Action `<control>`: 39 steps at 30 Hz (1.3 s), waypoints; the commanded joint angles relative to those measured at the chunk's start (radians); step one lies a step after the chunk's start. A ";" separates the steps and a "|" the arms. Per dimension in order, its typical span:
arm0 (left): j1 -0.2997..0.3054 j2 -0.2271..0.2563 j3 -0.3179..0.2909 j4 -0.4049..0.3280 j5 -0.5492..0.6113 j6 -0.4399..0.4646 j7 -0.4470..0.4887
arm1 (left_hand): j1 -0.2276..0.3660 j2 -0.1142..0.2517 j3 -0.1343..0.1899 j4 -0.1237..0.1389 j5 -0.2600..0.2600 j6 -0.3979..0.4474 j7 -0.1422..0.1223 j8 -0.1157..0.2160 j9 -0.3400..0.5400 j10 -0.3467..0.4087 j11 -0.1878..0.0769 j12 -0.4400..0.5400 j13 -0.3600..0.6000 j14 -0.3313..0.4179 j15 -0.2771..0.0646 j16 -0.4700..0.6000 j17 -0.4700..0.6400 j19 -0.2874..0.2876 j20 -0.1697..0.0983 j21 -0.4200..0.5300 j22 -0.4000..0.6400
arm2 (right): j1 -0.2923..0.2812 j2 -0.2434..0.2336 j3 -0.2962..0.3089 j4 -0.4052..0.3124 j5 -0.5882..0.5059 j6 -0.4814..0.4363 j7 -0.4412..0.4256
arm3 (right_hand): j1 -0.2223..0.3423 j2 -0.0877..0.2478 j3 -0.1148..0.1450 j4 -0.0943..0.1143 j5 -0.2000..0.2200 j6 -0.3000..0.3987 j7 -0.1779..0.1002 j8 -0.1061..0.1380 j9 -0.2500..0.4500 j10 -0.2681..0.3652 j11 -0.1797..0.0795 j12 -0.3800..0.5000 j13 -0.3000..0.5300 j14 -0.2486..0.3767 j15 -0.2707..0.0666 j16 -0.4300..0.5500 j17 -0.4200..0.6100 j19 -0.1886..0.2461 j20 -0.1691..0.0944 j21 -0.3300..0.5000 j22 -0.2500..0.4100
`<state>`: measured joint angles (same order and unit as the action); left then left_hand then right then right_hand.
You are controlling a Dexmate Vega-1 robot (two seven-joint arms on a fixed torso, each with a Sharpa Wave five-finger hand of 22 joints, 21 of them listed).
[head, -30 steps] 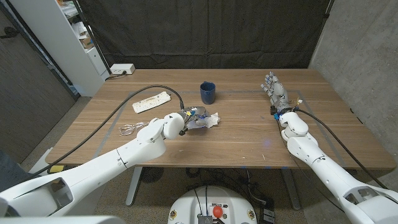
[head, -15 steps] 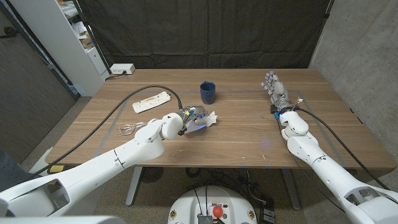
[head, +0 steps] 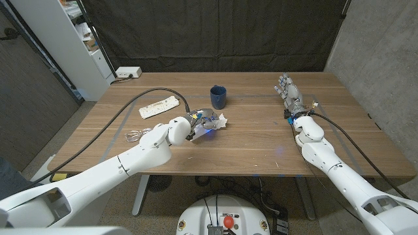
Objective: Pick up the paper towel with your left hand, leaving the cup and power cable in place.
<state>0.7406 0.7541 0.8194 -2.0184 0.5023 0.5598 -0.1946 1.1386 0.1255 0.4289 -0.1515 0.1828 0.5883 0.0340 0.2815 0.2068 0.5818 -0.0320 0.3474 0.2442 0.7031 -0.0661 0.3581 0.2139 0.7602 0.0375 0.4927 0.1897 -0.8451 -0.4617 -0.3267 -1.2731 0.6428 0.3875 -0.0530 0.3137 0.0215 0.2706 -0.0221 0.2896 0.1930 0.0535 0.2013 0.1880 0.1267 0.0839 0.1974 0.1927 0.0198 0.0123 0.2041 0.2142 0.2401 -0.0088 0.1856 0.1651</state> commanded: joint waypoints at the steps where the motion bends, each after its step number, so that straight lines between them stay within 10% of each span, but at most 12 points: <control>1: -0.006 0.003 -0.013 -0.019 -0.019 -0.004 0.022 | -0.007 0.003 0.000 0.005 0.004 0.012 -0.001 0.000 0.001 0.007 -0.002 -0.002 0.004 0.012 -0.009 -0.005 0.000 0.008 -0.007 0.005 0.004 | 0.007 -0.002 0.001 -0.004 -0.001 -0.003 0.000 | 0.006 0.003 0.002 -0.004 0.005 0.006 0.002 0.000 0.006 0.009 0.000 0.005 0.004 0.007 0.002 0.004 0.002 0.005 0.000 0.006 0.006; 39: 0.061 0.070 -0.087 -0.152 -0.036 0.018 0.086 | 0.002 0.002 0.011 -0.006 0.005 0.091 -0.001 0.015 0.003 0.087 -0.015 0.015 0.011 0.102 -0.037 0.007 0.000 0.068 -0.034 0.046 0.004 | -0.003 0.001 0.004 -0.032 -0.010 0.019 -0.010 | 0.005 0.007 0.001 -0.005 0.009 0.006 0.005 -0.001 0.006 0.010 0.000 0.005 0.004 0.008 0.004 0.004 0.003 0.006 0.001 0.006 0.006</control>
<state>0.7843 0.8022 0.7555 -2.1331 0.4680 0.5714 -0.1205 1.1347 0.1293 0.4331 -0.1559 0.1828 0.6687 0.0323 0.2892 0.2069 0.6587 -0.0482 0.3591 0.2535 0.7941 -0.0929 0.3634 0.2141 0.8177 0.0019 0.5334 0.1899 -0.8472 -0.4638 -0.3220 -1.2985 0.6368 0.4003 -0.0601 0.3137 0.0215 0.2706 -0.0219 0.2896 0.1930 0.0535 0.2013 0.1880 0.1267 0.0840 0.1974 0.1928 0.0197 0.0123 0.2041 0.2143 0.2401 -0.0088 0.1856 0.1651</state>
